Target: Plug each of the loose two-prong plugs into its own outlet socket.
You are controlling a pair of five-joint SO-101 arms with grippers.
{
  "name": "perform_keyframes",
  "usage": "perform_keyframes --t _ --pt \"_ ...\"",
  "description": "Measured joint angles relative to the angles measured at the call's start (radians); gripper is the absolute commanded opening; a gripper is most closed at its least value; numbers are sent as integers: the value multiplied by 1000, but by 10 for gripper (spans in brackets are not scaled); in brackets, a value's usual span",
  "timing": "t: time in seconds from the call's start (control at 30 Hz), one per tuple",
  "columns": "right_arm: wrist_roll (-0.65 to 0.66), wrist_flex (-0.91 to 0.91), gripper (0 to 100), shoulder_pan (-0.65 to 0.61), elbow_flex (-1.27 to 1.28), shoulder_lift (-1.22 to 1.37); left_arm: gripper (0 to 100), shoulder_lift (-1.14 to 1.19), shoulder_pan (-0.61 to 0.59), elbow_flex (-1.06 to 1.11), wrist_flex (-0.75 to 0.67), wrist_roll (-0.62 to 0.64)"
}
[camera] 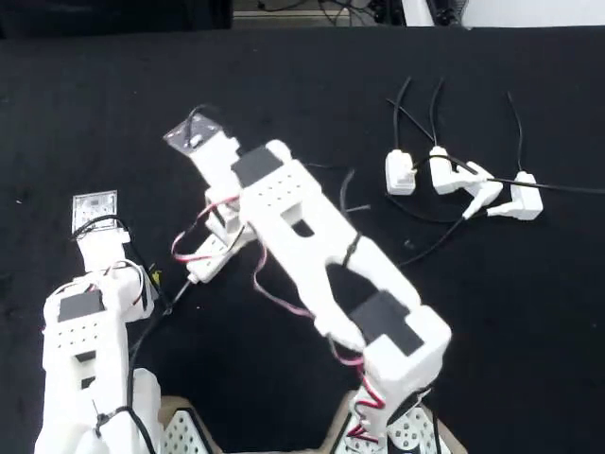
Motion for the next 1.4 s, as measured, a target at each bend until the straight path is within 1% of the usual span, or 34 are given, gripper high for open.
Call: perform_keyframes --t 0.07,0.13,0.2,0.3,0.4,0.5,0.63,0.73,0.83,0.9,1.03,1.13,1.27,1.4 --pt "0 37 11 14 -25 11 213 0 8 8 -37 2" --pt "5 68 11 18 -31 11 213 2 41 8 -74 17" --pt "32 107 11 23 -28 0 213 9 68 6 -98 23" --pt "68 106 11 48 35 -86 213 61 87 -26 -121 28" --pt "89 69 11 72 178 -224 213 169 87 -94 -126 28" --pt "100 23 11 97 359 -379 212 330 87 -189 -121 31" --pt "101 -60 11 133 594 -574 210 549 103 -339 -41 32" --pt "101 -133 11 161 764 -697 210 640 130 -425 15 35" --pt "104 -170 11 192 887 -802 210 655 198 -460 40 35" --pt "135 -176 11 229 930 -865 210 655 253 -466 41 35" --pt "210 -180 11 347 976 -939 209 655 365 -468 41 35" --pt "259 -180 11 427 997 -959 209 655 423 -488 43 35" --pt "304 -180 11 463 1020 -959 209 655 460 -523 52 71" --pt "308 -180 11 463 1019 -959 209 655 436 -574 144 78"
